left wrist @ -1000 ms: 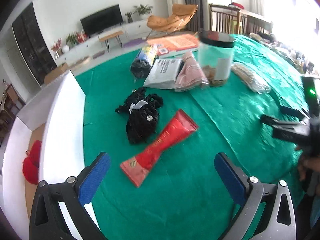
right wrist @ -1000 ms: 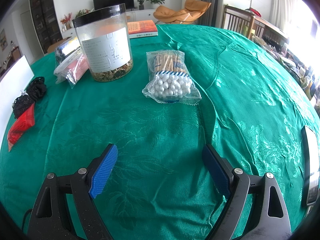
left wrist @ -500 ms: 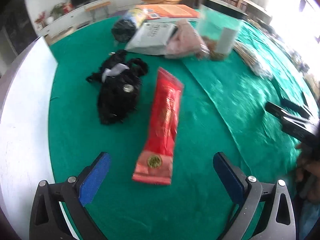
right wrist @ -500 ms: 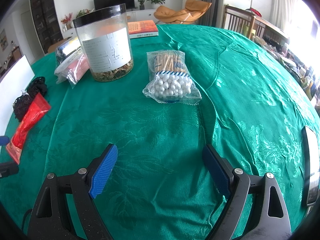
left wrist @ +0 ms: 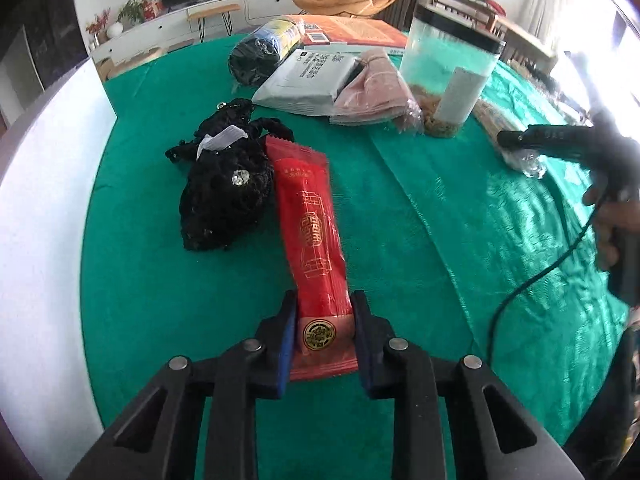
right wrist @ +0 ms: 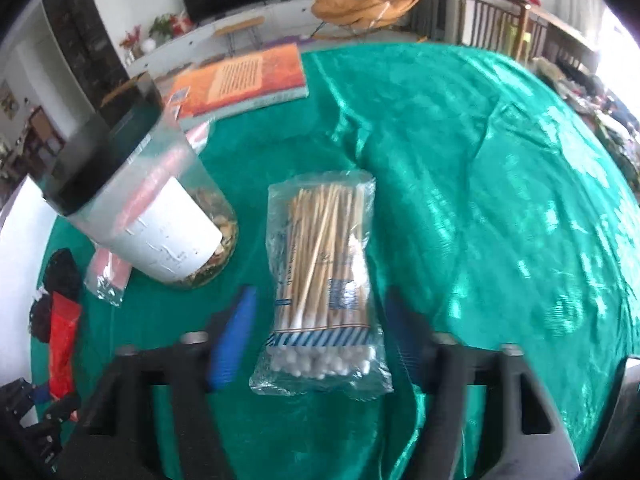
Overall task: Organize soft objects
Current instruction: 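Grasp the red snack packet with the left tool while the right tool grasps the cotton swab pack, then carry packet and swab pack into the cardboard box and open both tools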
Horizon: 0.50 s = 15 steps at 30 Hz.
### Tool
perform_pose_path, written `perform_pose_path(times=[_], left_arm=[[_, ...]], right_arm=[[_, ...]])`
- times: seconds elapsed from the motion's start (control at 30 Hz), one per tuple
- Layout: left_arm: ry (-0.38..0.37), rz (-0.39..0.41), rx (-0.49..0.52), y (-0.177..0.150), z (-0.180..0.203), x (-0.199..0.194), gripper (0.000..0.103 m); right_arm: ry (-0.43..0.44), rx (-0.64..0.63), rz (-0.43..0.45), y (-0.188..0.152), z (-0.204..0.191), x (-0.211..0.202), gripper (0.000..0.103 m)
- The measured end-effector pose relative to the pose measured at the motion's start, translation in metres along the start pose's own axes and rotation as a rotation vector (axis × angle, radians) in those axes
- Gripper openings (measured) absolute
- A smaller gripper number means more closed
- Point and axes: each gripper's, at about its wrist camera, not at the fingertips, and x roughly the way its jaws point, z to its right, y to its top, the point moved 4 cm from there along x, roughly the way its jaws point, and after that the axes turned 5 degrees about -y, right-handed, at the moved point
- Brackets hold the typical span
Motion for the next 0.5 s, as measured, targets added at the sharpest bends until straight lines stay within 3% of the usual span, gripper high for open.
perform_pose_path(times=[0.2, 0.33, 0.5], left_arm=[[-0.132, 0.110, -0.071, -0.005, 0.007, -0.035, 0.025], [-0.194, 0.193, -0.112, -0.008, 0.006, -0.076, 0.025], [-0.183, 0.291, -0.160, -0.016, -0.029, -0.141, 0.025]], right_arm=[[-0.019, 0.085, 0.104, -0.014, 0.017, -0.039, 0.030], [0.036, 0.107, 0.185, -0.029, 0.018, -0.090, 0.030], [0.176, 0.005, 0.238, -0.050, -0.043, -0.147, 0.030]])
